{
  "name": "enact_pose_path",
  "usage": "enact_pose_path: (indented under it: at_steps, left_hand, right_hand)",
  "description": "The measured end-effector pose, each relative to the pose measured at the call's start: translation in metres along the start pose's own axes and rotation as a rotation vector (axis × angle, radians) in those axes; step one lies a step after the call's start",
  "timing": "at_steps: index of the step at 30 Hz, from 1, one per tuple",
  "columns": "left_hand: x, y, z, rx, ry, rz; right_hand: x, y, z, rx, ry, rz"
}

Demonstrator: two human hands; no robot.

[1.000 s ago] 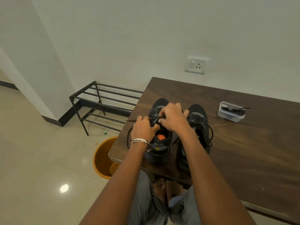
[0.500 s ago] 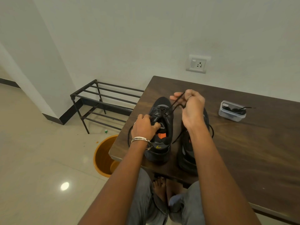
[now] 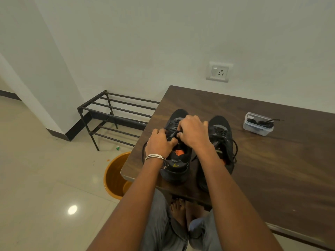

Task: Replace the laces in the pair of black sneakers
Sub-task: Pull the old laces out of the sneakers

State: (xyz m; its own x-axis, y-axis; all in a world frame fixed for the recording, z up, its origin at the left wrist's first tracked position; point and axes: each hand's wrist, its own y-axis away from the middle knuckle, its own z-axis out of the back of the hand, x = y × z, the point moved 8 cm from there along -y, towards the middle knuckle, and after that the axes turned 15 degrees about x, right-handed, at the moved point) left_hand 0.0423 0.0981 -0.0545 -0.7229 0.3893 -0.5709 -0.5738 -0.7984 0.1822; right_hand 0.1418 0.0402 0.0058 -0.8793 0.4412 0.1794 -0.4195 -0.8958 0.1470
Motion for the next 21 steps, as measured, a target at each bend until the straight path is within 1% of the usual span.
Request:
enact_pose_path:
  at_steps: [5,6,7,8,11,12,13,14,15,18,19,20,21]
  left_hand:
    - [0.0,0.0,0.0,-0.002,-0.008,0.004]
    - [0.001,-0.001,0.001,-0.005,-0.004,0.002]
    - [0.001,-0.001,0.001,-0.005,0.004,0.0]
    - [0.001,-0.001,0.001,-0.004,0.012,-0.002]
    - [0.0,-0.001,0.001,0.0,0.018,0.0]
    - [0.0,-0.001,0.001,-0.003,0.017,0.0]
    - [0.0,-0.001,0.001,-0.004,0.017,-0.001]
    - [0.001,-0.001,0.001,-0.005,0.018,-0.002]
    - [0.001,-0.002,0.001,-0.004,0.019,-0.005]
    - [0.002,-0.003,-0.001,-0.003,0.009,-0.014]
    - [0.001,-0.003,-0.001,-0.008,0.005,-0.015]
    - [0.002,-0.003,-0.001,-0.012,0.004,-0.014]
    - [0.001,-0.003,-0.001,-0.015,0.006,-0.014]
  right_hand:
    - [-0.005,-0.001,0.002,-0.033,-0.11,-0.032]
    - [-0.009,-0.002,0.002,-0.035,-0.171,-0.044]
    - [-0.014,-0.001,0.005,-0.052,-0.29,-0.053]
    - [-0.022,0.001,0.009,-0.079,-0.483,-0.059]
    - [-0.044,0.008,0.009,-0.172,-1.276,-0.112]
    - [-0.046,0.008,0.003,-0.176,-1.495,-0.129]
    - [-0.046,0.009,-0.002,-0.171,-1.618,-0.141]
    - [-0.046,0.008,-0.005,-0.154,-1.61,-0.142]
    - [-0.045,0.006,-0.004,-0.124,-1.448,-0.128]
    - [-0.028,-0.006,-0.009,0.097,-0.636,-0.033]
    - [-0.022,-0.009,-0.014,0.15,-0.438,-0.019]
    - [-0.018,-0.01,-0.016,0.168,-0.313,-0.014]
    - [-0.014,-0.01,-0.015,0.147,-0.237,-0.003]
